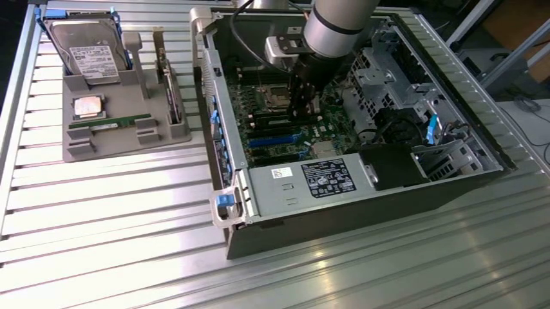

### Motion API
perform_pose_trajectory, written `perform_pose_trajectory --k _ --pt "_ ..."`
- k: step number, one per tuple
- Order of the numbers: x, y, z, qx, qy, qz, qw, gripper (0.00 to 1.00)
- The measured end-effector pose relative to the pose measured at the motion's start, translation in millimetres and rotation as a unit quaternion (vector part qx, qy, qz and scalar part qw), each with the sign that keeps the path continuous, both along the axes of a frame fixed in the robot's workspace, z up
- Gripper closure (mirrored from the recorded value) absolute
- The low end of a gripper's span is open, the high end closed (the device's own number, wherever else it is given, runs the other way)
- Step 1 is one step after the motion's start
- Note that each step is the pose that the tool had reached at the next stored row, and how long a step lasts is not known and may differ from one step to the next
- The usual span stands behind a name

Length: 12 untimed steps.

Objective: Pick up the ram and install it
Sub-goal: 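Insert the ram into the slot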

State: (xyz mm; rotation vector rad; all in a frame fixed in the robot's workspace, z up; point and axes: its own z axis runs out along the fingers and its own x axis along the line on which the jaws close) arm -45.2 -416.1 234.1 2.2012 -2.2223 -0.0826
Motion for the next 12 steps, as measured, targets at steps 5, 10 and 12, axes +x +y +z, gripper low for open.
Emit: perform_pose_trajectory --k 5,10,12 --pt "-0.1 0.1 11.7 -0.0020 -0.0019 0.000 1.0000 0.80" --pt "1.0 0.8 19.1 -0.0038 -0.0037 0.000 1.0000 0.90" --pt "14.2 0.7 18.7 -0.0038 0.0002 0.000 1.0000 0.90"
